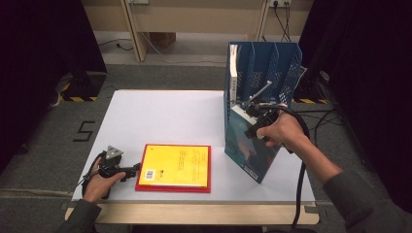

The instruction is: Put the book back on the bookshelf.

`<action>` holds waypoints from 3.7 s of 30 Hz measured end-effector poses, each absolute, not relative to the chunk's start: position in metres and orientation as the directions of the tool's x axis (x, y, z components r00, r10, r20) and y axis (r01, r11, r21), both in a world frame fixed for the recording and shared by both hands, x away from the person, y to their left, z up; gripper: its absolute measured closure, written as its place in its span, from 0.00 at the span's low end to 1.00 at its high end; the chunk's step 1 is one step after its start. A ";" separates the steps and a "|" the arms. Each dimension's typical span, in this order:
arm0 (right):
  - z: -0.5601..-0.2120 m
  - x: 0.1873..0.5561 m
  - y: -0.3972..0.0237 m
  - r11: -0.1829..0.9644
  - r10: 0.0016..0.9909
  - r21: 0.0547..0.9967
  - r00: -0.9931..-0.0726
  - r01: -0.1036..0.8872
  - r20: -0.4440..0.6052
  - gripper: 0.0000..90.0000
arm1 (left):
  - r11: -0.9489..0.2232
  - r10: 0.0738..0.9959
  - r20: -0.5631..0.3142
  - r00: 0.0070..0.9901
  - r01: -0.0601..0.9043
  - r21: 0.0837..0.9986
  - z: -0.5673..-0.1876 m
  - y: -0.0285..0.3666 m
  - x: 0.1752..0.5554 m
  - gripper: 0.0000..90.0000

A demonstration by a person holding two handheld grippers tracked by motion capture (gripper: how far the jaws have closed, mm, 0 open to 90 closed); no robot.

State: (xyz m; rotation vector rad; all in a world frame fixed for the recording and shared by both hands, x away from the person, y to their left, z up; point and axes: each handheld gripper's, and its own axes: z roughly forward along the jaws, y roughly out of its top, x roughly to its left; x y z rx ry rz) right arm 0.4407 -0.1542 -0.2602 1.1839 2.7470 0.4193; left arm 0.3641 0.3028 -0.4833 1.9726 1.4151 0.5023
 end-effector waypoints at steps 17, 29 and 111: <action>-0.264 0.439 -0.164 0.675 0.699 0.333 -0.715 0.658 -0.006 0.83 | -0.205 0.937 -0.064 0.343 0.688 0.696 -0.483 0.303 0.364 0.13; -0.222 0.427 -0.195 0.578 0.750 0.470 -0.661 0.667 0.015 0.83 | -0.205 0.937 -0.064 0.343 0.689 0.695 -0.483 0.303 0.364 0.13; -0.263 0.648 -0.196 0.232 0.958 0.577 -0.286 0.783 0.004 0.80 | -0.206 0.937 -0.062 0.344 0.687 0.697 -0.484 0.303 0.364 0.13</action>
